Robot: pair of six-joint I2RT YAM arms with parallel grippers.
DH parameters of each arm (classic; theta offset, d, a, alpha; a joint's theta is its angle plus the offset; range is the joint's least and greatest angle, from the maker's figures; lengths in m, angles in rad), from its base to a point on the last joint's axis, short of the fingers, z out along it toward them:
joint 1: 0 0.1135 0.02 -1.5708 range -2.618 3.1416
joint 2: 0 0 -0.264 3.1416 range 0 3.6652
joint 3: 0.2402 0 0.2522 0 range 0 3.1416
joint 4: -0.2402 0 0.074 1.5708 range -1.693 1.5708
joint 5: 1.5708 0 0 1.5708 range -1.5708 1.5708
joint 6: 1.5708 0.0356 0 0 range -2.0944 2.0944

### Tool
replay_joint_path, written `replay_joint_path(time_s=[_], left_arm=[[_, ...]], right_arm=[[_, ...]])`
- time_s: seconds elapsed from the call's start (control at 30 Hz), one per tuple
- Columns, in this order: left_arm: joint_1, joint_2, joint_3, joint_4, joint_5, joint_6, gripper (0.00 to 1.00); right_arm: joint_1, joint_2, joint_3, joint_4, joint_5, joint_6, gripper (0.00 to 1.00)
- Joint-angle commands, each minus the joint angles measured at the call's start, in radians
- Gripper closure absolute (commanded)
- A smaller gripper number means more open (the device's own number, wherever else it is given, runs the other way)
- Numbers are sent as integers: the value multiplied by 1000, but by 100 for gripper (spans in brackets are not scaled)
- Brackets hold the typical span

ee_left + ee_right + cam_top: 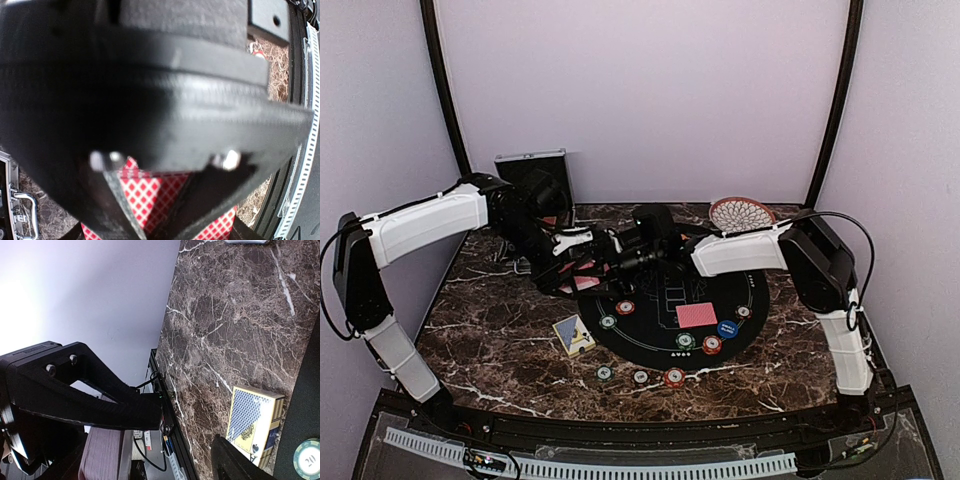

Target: Distribute texas hold em gaming equipment

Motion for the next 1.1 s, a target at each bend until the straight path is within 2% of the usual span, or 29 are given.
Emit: replay_joint_path(time_s=[0.0,0.27,0.67,1.07], left_arm=[[-6,-43,-7,1,10,14,100],[-6,-57,-36,5,13,14,100],[-6,-69,-52,7,16,20,100],[-5,-78,-73,10,6,30,100]], right_arm=[[-15,-27,-58,22,-17,2,26],[-18,-77,-127,99,-37,41,38],[-18,-131,-166,97,-45,47,71],[-25,-157,-157,40,-54,16,83]])
